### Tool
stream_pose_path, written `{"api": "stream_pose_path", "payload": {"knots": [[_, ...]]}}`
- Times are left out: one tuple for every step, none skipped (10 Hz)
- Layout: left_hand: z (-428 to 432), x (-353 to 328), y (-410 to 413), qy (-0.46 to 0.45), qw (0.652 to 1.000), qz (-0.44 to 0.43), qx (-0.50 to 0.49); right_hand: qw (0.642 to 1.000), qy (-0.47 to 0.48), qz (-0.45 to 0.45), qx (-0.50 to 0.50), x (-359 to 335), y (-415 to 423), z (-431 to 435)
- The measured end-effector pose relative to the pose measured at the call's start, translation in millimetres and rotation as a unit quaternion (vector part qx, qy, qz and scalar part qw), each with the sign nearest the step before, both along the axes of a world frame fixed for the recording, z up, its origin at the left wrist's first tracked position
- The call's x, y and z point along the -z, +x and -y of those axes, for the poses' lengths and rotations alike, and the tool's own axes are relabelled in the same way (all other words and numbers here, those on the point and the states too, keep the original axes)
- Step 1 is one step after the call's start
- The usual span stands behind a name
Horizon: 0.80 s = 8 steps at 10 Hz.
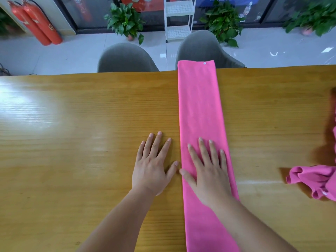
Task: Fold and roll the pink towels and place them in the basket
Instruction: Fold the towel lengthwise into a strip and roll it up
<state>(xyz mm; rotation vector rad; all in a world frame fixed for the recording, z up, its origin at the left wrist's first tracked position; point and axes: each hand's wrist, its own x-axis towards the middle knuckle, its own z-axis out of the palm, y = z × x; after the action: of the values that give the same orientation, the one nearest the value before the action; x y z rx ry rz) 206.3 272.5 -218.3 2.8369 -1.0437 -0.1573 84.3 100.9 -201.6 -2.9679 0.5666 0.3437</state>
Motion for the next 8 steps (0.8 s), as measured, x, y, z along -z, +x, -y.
{"api": "stream_pose_path", "payload": {"knots": [[-1,0,-1,-0.004,1.000,0.004,0.002,1.000,0.003,-0.005,0.009,4,-11,-4],[-1,-1,1,-0.003,1.000,0.005,0.001,1.000,-0.008,0.012,0.010,10,20,10],[-1,-1,1,-0.001,1.000,0.006,0.001,1.000,-0.009,0.008,0.012,12,46,23],[-2,0,0,-0.007,1.000,0.006,0.000,1.000,-0.004,0.006,0.014,7,42,19],[-1,0,1,-0.009,1.000,0.008,0.000,1.000,-0.010,0.008,0.006,4,9,0],[-1,2,2,-0.011,1.000,0.009,-0.001,1.000,-0.012,0.001,0.016,8,0,-4],[-3,2,0,-0.010,1.000,0.008,0.000,1.000,-0.001,-0.001,0.010,9,15,3],[-2,2,-1,-0.014,1.000,0.006,-0.001,1.000,0.003,-0.005,-0.024,2,-2,3]]}}
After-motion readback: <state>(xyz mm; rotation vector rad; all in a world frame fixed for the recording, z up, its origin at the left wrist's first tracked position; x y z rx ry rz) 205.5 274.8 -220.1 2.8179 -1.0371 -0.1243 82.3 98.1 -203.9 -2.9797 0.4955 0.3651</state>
